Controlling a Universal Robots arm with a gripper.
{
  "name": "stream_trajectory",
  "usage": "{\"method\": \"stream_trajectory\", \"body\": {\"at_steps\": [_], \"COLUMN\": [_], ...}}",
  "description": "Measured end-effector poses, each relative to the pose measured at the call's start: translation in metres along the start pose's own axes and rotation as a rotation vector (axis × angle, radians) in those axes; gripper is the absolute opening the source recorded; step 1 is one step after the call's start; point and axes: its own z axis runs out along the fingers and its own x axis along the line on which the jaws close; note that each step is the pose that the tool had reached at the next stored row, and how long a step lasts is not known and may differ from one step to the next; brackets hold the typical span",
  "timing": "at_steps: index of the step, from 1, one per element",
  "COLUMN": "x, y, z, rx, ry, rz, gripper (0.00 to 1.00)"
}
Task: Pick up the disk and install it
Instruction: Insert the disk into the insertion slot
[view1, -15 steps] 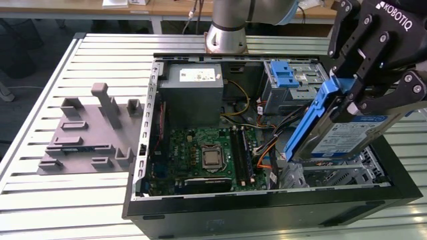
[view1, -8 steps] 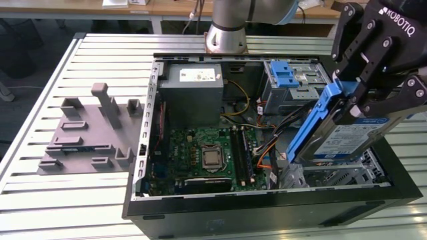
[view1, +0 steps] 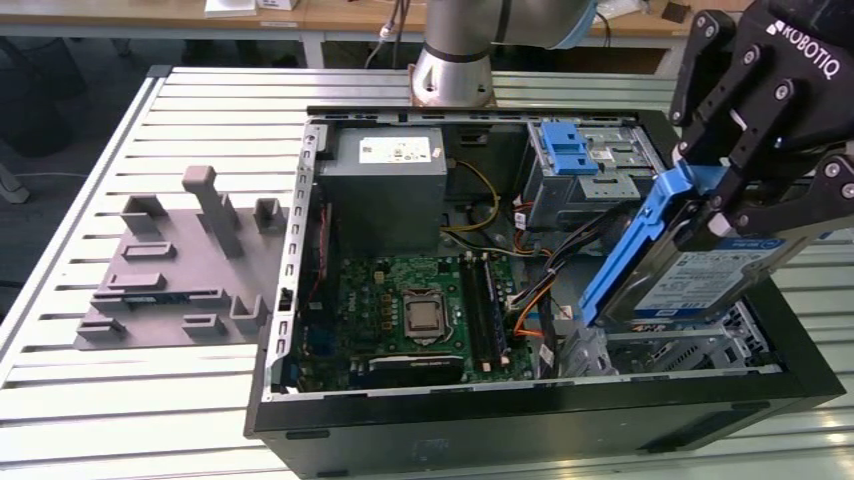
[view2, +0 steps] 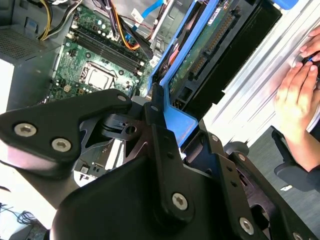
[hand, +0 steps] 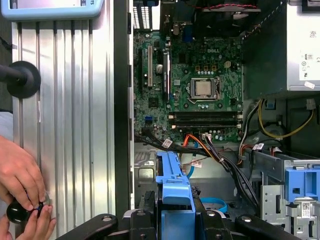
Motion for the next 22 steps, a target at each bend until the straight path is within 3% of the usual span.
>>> {"method": "stream_trajectory", "body": {"at_steps": [22], "x": [-0.0057], "y": [-0.0167], "z": [0.0114], "rx": [-0.0006], "ry": [0.0001], "rz": [-0.023], "gripper": [0.36]}}
